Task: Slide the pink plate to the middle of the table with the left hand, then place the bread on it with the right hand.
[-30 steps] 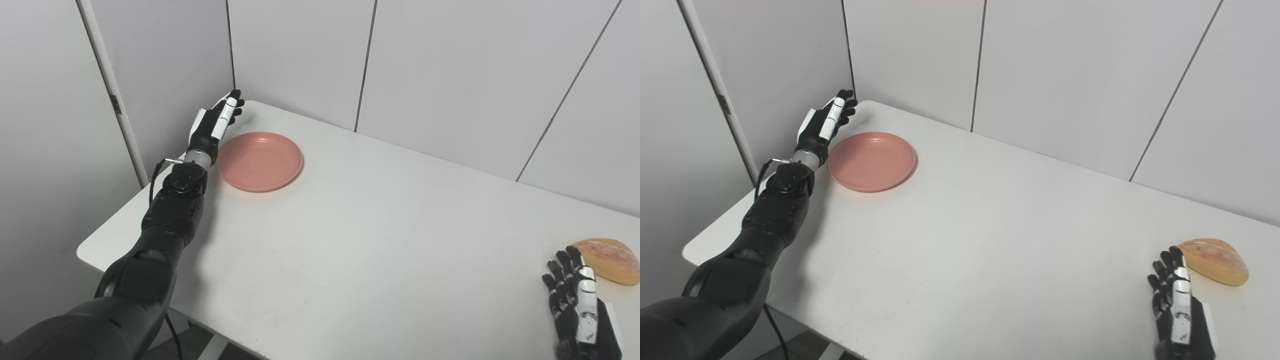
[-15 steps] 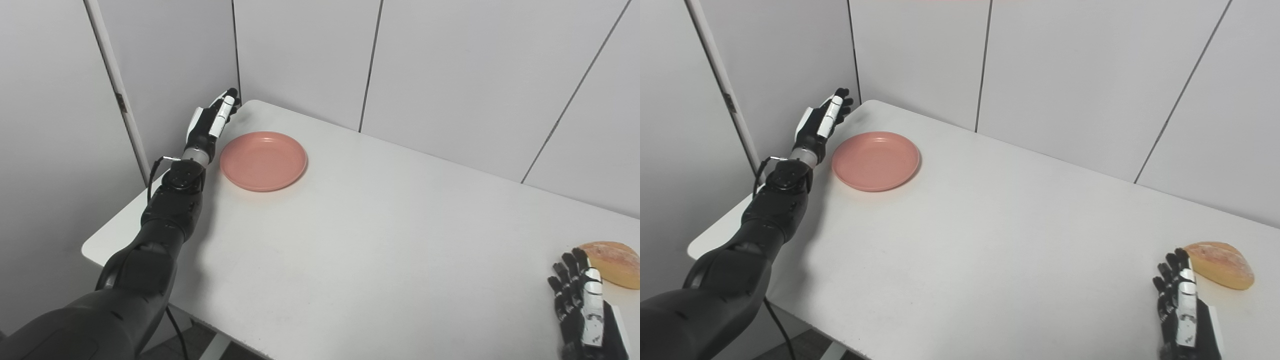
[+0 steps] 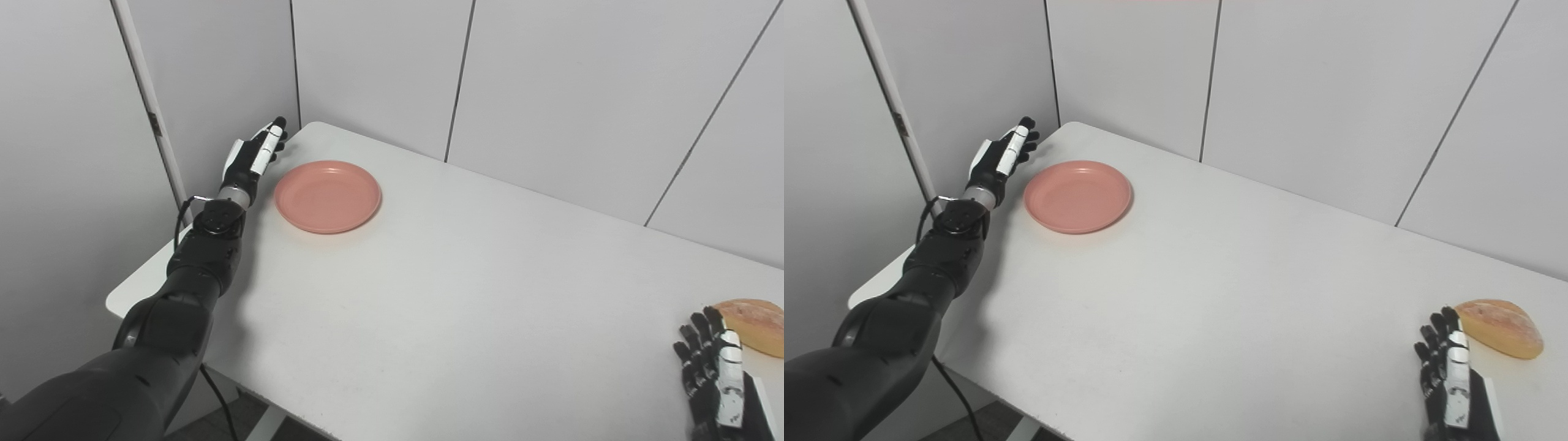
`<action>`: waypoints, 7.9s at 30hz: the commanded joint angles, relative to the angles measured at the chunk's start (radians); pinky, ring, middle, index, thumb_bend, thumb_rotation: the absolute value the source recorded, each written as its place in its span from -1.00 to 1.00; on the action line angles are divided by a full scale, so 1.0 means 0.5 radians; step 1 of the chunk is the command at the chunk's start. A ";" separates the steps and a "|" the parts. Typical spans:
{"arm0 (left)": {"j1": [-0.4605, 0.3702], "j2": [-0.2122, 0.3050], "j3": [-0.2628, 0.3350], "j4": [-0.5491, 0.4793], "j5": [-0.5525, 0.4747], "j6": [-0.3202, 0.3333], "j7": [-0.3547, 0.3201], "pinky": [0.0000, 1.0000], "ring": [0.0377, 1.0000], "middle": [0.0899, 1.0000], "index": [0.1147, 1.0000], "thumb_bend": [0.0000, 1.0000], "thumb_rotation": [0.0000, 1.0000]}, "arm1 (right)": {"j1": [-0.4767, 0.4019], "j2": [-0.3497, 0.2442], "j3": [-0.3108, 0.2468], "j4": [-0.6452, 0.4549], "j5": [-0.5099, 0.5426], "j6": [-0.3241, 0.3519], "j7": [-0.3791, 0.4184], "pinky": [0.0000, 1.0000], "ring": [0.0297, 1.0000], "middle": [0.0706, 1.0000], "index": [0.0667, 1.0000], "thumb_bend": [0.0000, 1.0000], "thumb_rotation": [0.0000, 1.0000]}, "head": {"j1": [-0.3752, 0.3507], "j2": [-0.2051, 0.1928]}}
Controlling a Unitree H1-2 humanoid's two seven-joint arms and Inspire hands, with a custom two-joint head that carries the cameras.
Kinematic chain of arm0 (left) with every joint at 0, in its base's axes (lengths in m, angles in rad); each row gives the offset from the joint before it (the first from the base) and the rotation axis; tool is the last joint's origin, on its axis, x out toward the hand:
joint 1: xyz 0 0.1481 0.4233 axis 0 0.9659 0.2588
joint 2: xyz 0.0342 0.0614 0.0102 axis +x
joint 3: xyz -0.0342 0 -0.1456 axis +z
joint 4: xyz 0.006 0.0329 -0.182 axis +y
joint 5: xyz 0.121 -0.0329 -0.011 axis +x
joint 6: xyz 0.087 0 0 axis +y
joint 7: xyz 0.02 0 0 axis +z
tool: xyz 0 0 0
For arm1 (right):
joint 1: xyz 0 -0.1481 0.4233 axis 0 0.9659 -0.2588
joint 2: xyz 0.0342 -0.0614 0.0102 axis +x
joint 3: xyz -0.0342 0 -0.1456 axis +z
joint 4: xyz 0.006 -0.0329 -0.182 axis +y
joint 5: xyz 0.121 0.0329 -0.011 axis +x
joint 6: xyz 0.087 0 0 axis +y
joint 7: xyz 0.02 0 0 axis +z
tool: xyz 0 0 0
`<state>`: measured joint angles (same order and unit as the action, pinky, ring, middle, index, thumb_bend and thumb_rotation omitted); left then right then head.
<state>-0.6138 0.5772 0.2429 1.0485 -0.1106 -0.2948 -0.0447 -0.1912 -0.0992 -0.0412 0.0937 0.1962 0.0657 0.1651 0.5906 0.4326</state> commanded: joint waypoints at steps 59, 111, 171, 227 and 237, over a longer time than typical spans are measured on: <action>-0.187 -0.331 -0.053 0.208 -0.191 -0.246 -0.238 0.78 0.75 0.72 0.69 0.50 1.00 | -0.019 0.019 -0.022 -0.177 0.021 0.083 -0.016 1.00 1.00 1.00 1.00 -0.11 1.00 | -0.079 0.100; 0.006 -0.783 -0.163 -0.318 -0.265 0.072 -0.356 0.78 0.77 0.73 0.72 0.43 1.00 | -0.114 0.107 0.007 0.241 -0.047 -0.360 0.000 1.00 1.00 1.00 1.00 0.28 0.88 | -0.672 0.276; 0.401 -1.049 -0.375 -0.962 -0.218 0.395 -0.405 0.91 0.85 0.82 0.79 0.42 1.00 | -0.171 0.266 0.099 0.207 -0.215 -0.254 -0.201 1.00 1.00 1.00 1.00 0.39 0.85 | -1.382 0.387; 0.560 -1.251 -0.555 -1.236 -0.066 0.359 -0.318 0.95 0.97 0.98 0.95 0.39 1.00 | -0.410 -0.212 0.070 -0.160 -0.827 -0.163 -0.342 0.92 1.00 1.00 1.00 0.34 0.83 | -1.488 0.413; 0.549 -1.240 -0.549 -1.224 -0.031 0.322 -0.294 1.00 1.00 1.00 0.97 0.36 1.00 | -0.681 -0.588 0.143 0.023 -1.032 -0.077 -0.149 0.77 0.90 0.92 0.93 0.47 0.15 | -1.516 0.405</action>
<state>-0.3559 -0.0371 -0.0313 0.4057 -0.1330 -0.0982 -0.2000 -0.4747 -0.3631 0.0291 0.1079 -0.3022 0.0131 0.0821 -0.1672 0.6366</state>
